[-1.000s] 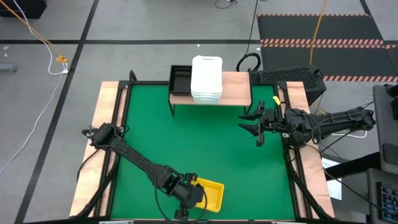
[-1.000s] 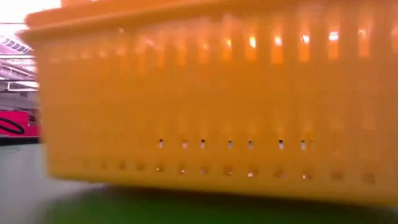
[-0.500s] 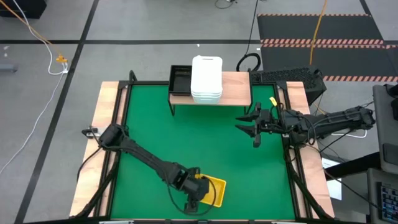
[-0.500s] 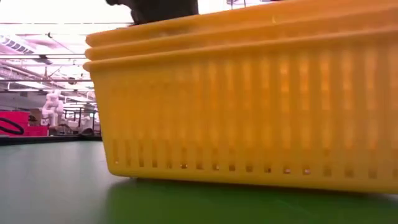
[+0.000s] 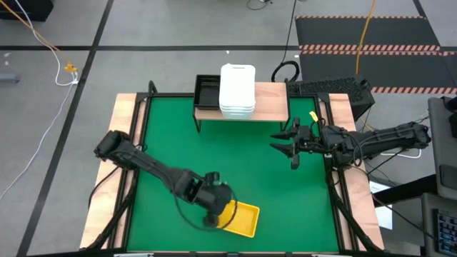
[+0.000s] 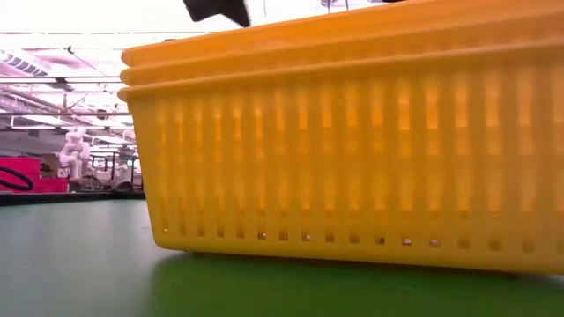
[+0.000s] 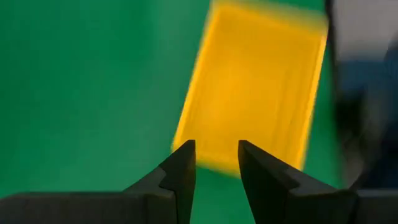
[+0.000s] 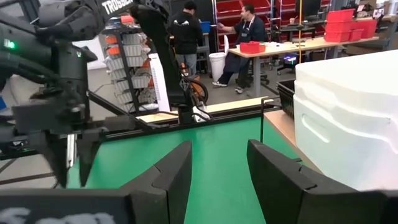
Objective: Stack baskets on shelf by color
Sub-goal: Put the stacked yellow bins on the shelf
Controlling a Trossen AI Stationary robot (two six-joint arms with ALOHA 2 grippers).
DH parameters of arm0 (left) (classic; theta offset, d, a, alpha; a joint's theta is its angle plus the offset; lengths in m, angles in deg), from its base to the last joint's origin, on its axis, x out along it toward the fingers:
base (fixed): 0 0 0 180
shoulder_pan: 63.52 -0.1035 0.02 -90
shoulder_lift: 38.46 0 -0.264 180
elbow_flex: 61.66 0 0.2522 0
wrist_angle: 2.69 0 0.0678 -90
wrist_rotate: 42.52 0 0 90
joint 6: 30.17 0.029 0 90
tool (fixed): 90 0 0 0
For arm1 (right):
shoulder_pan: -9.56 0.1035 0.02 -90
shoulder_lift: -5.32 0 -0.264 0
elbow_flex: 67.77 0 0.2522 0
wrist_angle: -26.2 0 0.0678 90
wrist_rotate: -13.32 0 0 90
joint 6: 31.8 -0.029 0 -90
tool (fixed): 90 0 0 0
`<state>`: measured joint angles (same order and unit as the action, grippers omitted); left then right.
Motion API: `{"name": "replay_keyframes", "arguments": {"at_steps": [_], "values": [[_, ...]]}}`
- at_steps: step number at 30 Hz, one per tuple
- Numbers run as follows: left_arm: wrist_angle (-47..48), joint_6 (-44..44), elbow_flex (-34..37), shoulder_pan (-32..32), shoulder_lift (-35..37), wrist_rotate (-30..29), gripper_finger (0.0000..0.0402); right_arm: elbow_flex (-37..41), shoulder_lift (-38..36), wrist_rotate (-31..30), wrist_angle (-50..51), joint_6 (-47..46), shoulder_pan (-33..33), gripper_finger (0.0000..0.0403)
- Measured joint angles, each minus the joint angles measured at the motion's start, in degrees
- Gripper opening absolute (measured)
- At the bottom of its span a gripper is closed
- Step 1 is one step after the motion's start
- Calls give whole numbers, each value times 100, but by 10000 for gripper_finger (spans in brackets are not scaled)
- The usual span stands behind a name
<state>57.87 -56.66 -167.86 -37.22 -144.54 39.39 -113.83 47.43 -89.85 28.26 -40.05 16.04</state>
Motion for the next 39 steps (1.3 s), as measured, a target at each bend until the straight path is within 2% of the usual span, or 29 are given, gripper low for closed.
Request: {"name": "replay_keyframes", "arguments": {"at_steps": [3,7,12,16,22,26,35,39], "values": [[466,1864,4,136,6,-3,122,0,-1,0,-4,8,1,148],[123,4019,4,336,-66,20,122,0,-6,0,-9,38,0,148],[-675,4927,0,461,-90,190,122,0,-28,0,-12,100,0,148],[-656,5833,0,535,-121,200,122,0,-28,0,47,77,2,148],[-573,6523,7,533,-573,180,122,0,-31,0,65,54,2,148],[-431,7003,7,539,-774,-150,122,0,-31,0,75,71,2,148],[-180,6952,9,612,-646,-514,122,2,-31,-1,102,206,0,148],[228,6883,9,717,-625,-529,122,2,-31,-2,95,232,0,148]]}}
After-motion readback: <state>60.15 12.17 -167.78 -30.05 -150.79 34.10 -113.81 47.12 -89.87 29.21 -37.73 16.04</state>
